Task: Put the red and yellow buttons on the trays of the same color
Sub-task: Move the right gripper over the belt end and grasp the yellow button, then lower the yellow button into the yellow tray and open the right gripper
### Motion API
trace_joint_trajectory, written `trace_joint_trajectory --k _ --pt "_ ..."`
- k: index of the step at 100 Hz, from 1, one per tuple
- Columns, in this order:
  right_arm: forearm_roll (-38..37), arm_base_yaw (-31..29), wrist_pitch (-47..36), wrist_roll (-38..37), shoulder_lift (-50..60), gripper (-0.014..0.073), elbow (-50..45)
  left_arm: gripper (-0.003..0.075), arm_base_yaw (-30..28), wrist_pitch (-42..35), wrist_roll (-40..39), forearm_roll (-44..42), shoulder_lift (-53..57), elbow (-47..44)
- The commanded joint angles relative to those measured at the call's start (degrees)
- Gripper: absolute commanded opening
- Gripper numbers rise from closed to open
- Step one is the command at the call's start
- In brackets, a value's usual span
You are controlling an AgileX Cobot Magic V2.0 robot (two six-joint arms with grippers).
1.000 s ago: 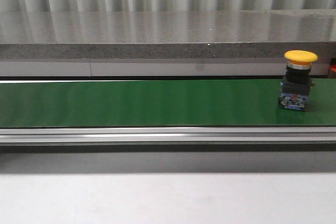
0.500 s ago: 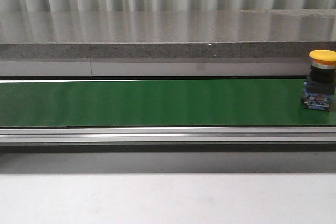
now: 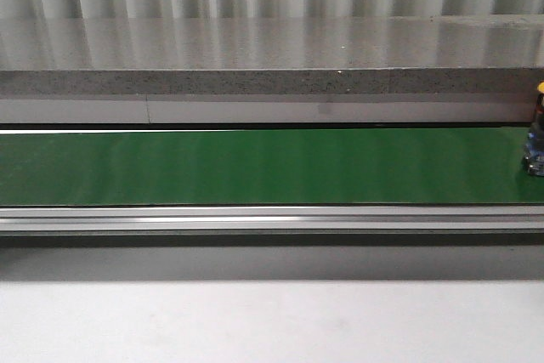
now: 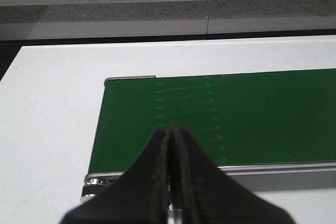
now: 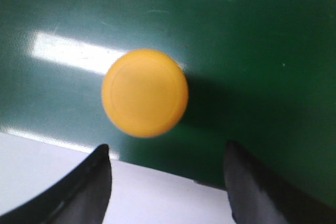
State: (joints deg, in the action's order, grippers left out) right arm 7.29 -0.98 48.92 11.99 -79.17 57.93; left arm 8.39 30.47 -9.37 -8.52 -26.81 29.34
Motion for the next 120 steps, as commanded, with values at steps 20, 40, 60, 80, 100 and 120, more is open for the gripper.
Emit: trace_joint_trajectory --k 20,40,60,80,100,120 --pt "0.53 0.04 -8.09 0.82 -2.56 0.0469 1.63 -0.002 0.62 -4.35 -0.06 -0.24 -0.15 1.41" --pt "0.53 0.04 -10.77 0.82 -4.67 0.0468 1.67 -0.002 0.62 -4.35 -0.06 -0.24 -0.15 1.41" --pt "0.53 -0.02 -10.02 0.82 -5.28 0.0269 1.73 -0.002 0.62 -4.35 -0.06 -0.24 -0.15 1.41" --pt "0.53 -0.02 -5.6 -0.19 -4.8 0.012 3.44 -0.002 0.62 -4.35 -0.06 -0.24 -0.15 1.41" --pt "0.1 -0.98 -2.32 -2.03 -0.39 0.0119 4.03 -0.002 0.62 -4.35 -0.06 -0.24 -0.15 1.41" --pt "-1.71 -7.38 0.59 -6.7 5.94 0.0119 4.03 -0.002 0.62 -4.35 -0.06 -0.24 -0.15 1.41"
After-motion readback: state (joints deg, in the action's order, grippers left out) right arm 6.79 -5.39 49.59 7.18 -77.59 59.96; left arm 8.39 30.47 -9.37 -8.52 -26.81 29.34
